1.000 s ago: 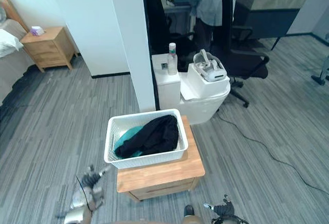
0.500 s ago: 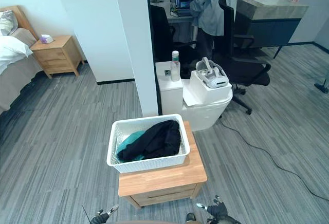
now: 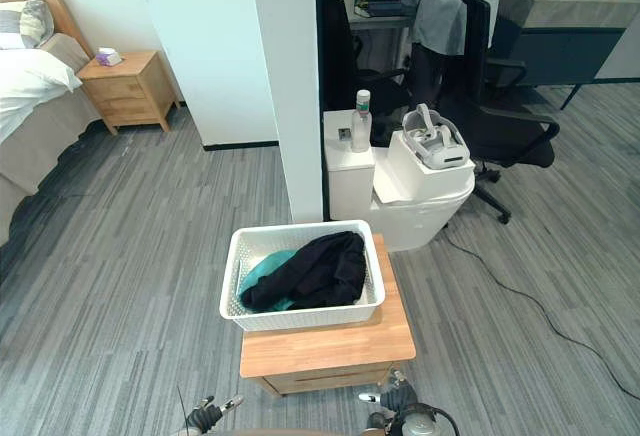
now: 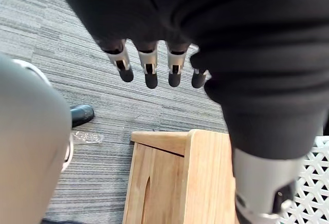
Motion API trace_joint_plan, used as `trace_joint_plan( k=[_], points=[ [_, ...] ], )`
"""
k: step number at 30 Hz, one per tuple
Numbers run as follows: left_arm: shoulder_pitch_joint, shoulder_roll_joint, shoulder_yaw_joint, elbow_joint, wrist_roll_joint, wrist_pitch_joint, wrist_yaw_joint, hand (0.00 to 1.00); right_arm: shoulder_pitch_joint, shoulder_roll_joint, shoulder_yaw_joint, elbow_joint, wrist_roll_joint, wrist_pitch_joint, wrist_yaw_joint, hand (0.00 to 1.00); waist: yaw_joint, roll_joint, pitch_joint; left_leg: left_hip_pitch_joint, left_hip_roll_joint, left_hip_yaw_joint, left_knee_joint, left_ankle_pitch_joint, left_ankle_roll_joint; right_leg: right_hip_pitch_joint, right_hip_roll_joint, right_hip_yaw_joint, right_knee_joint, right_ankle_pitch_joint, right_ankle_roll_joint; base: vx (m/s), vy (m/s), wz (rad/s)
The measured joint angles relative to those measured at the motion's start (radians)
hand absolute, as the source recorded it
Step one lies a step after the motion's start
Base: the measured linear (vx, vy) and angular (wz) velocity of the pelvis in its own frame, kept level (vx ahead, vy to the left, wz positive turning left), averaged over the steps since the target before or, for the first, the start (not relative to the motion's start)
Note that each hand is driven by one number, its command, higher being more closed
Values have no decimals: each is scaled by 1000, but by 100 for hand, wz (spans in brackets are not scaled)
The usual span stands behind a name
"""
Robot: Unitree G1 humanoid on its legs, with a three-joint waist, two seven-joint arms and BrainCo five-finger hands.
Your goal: Tidy the bed and pick cloth on bed and put in laundry
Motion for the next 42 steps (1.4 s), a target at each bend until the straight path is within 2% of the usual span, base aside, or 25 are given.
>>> trace_joint_plan(
  k=[2, 4, 5, 8, 10, 12, 13, 16, 18, 19, 20, 21, 24, 25, 26, 27, 28, 29, 30, 32, 34, 37, 39, 41, 42],
  points=[
    [-6, -2, -15, -6, -33, -4, 7, 0, 19, 3, -37, -21, 69, -3, -1, 0, -3, 9, 6, -11, -1, -67, 0, 1, 1, -5, -5, -5, 74, -48, 4, -17, -10, 69],
    [-11, 5, -42, -28, -60, -8, 19, 0, 30, 6, -67, -35, 119, -6, -1, 0, -8, 15, 13, -28, -8, -133, 0, -2, -1, -28, 2, 142, 167, -127, -6, 36, 39, 116],
    [-20, 10, -45, -46, -76, -18, 24, 0, 47, 7, -72, -37, 159, -8, -1, 0, -5, -8, 18, -39, -27, -213, 0, 3, 7, -24, -10, 222, 217, -187, 20, 82, -7, 159],
    [-17, 5, -44, -66, -139, -41, 42, 0, 60, -2, -87, -16, 271, -7, -1, 0, 19, -8, 20, -56, -36, -357, 1, 30, 7, 2, -29, 125, 290, -266, 18, 59, -101, 133],
    [-14, 2, -45, -65, -204, -45, 39, 0, 59, -10, -107, -14, 299, -6, -1, 0, 23, 0, 24, -71, -32, -425, 1, 51, 6, 31, -29, 59, 295, -278, 7, 50, -103, 114],
    [-6, -9, -74, -65, -265, -46, 38, 0, 49, -34, -116, -12, 299, -5, -1, 0, 25, 28, 47, -108, -29, -477, 2, 79, 11, 44, -31, -15, 297, -289, 0, -7, -75, 95],
    [0, -12, -77, -65, -270, -46, 37, 0, 46, -37, -119, -10, 298, -4, -1, 0, 26, 37, 50, -115, -31, -473, 2, 87, 17, 45, -34, -28, 299, -293, 0, -33, -34, 85],
    [24, -19, -107, -65, -263, -47, 16, 0, 12, -31, -175, -3, 296, 0, -1, 0, 24, 45, 61, -153, -74, -349, -1, 189, 100, 54, -70, -126, 330, -322, -11, -69, -11, 99],
    [13, -9, -105, -68, -242, -46, 10, 0, 9, -16, -190, 2, 290, -1, 1, 0, 14, 46, 74, -181, -50, -196, 115, 88, 127, 74, -91, -223, 321, -314, -21, -100, 32, 121],
    [16, 5, -104, -68, -216, -44, -5, 0, 16, 2, -213, 2, 288, 1, 0, 0, 13, 32, 82, -200, 7, 14, 394, -100, 163, 121, -105, -316, 325, -314, -21, -72, 65, 123],
    [19, 11, -106, -69, -203, -45, -10, 0, 24, 6, -220, 2, 287, 2, 0, 0, 14, 25, 85, -192, 26, 68, 476, -143, 175, 139, -115, -360, 332, -314, -21, -52, 87, 167],
    [16, 15, -107, -70, -180, -44, -26, 0, 48, 4, -221, -7, 278, 5, 0, 0, 8, 18, 84, -163, 69, 152, 597, -208, 178, 170, -136, -471, 352, -314, -21, -38, 81, 141],
    [19, 19, -112, -65, -147, -30, -41, 0, 77, 4, -244, -21, 260, 8, 1, 0, -7, 23, 85, -146, 139, 217, 653, -274, 145, 205, -167, -604, 422, -314, -21, -36, 144, 140],
    [14, 17, -126, -69, -133, -22, -50, 0, 83, 1, -267, -19, 258, 12, 1, 0, -5, 28, 85, -152, 98, 209, 604, -273, 152, 200, -177, -633, 487, -310, -26, -75, 228, 174],
    [0, 27, -164, -82, -123, -17, -50, 0, 88, 9, -301, -18, 259, 20, 3, 0, -24, 36, 80, -134, 29, 108, 439, -263, 163, 156, -151, -593, 497, -351, -10, -118, 208, 237],
    [-19, 44, -205, -88, -107, -10, -53, 0, 95, 38, -317, -17, 258, 26, 3, 0, -36, -14, 71, -131, -49, 53, 314, -179, 161, 138, -109, -554, 346, -348, -27, -74, 113, 220],
    [-20, 56, -243, -107, -98, -8, -57, 0, 97, 49, -331, -21, 259, 23, 3, 0, -33, -30, 66, -130, -49, 90, 309, -190, 161, 123, -107, -557, 289, -299, -61, -5, 25, 211],
    [-29, 59, -326, -133, -83, 1, -80, 0, 84, 41, -348, -16, 259, 19, 0, 0, -44, -27, 79, -124, -36, 153, 327, -214, 163, 125, -138, -576, 329, -244, -13, -8, 96, 146],
    [-8, 48, -408, -197, -70, 6, -110, 0, 83, 28, -355, -18, 259, 28, 2, 0, -30, -14, 76, -102, -67, 143, 258, -183, 181, 107, -171, -596, 393, -232, -11, -56, 138, 123],
    [6, 38, -466, -279, -54, 7, -155, 0, 82, 30, -353, -17, 259, 28, 13, 0, -27, 8, 66, -115, -93, 92, 225, -171, 193, 66, -203, -592, 453, -215, -11, -72, 151, 77],
    [-8, 24, -465, -300, -51, 7, -178, 0, 80, 28, -373, -18, 260, 30, 22, 0, -28, 20, 66, -115, -115, 55, 191, -154, 200, 11, -229, -547, 525, -188, -12, -21, 88, 70],
    [-22, 38, -467, -295, -20, 7, -175, 0, 86, 37, -377, -22, 261, 30, 21, 0, -40, 32, 77, -96, -113, -19, 165, -121, 195, -43, -156, -287, 560, -214, 7, 27, 1, 76],
    [-53, 56, -466, -284, -13, 6, -150, 0, 111, 57, -380, -23, 288, 29, 21, 0, -57, 20, 76, -97, -116, -117, 144, -84, 187, -40, -58, -95, 491, -243, 5, 50, -113, 122],
    [-76, 63, -467, -270, -12, 4, -136, 0, 117, 70, -378, -23, 310, 29, 21, 0, -63, -1, 73, -105, -128, -185, 126, -57, 174, -36, -4, 12, 441, -244, 2, -7, -134, 129],
    [-103, 64, -470, -256, -12, 4, -129, 0, 126, 83, -376, -20, 334, 28, 21, 0, -65, -31, 79, -109, -150, -244, 112, -30, 174, -21, 29, 102, 371, -239, -5, -68, -183, 151]
  ],
)
